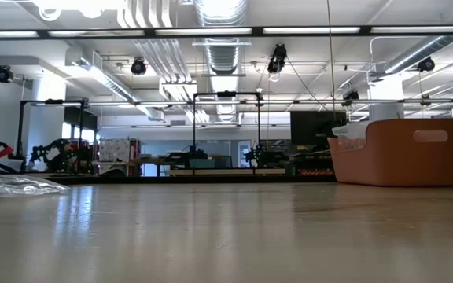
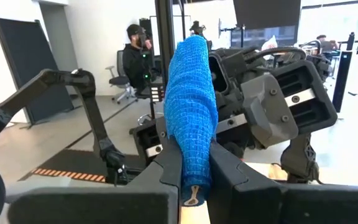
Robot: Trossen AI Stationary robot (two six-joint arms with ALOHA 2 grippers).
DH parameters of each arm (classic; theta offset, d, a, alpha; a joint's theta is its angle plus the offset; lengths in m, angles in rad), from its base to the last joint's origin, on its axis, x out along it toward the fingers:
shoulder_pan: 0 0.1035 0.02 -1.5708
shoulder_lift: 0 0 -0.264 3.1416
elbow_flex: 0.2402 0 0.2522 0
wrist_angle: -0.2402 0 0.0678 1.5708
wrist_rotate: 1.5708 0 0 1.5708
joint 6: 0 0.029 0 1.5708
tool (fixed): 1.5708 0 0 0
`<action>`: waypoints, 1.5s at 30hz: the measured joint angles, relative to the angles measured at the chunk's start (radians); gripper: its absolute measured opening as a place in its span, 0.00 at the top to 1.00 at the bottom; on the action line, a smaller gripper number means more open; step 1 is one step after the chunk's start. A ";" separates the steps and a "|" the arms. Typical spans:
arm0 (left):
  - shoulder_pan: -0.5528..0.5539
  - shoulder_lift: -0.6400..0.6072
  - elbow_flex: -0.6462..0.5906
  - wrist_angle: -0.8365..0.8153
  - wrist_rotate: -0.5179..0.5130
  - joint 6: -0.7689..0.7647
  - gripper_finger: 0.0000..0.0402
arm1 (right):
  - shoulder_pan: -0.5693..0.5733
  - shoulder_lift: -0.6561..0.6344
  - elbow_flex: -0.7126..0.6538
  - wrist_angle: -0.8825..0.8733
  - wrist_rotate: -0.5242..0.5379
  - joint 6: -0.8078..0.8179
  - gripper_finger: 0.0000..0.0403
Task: Roll bandage
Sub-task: Roll the blue bandage
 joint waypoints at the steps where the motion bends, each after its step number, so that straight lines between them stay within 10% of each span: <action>1: 0.000 -0.004 0.001 -0.013 0.000 -0.007 0.42 | 0.000 0.001 0.000 -0.002 0.000 0.000 0.93; 8: 0.000 -0.017 0.002 -0.045 0.000 -0.029 0.45 | 0.000 0.001 0.000 -0.005 -0.005 -0.002 0.93; 20: 0.002 -0.017 0.002 -0.076 -0.004 -0.041 0.80 | 0.000 0.001 -0.001 -0.008 -0.021 -0.004 0.93; 33: 0.004 -0.022 0.002 -0.004 -0.030 -0.024 0.79 | 0.000 0.001 -0.002 -0.026 -0.017 -0.001 0.93; 45: 0.009 -0.022 0.002 -0.035 -0.002 -0.096 1.00 | -0.002 0.001 -0.002 -0.026 0.014 -0.014 0.93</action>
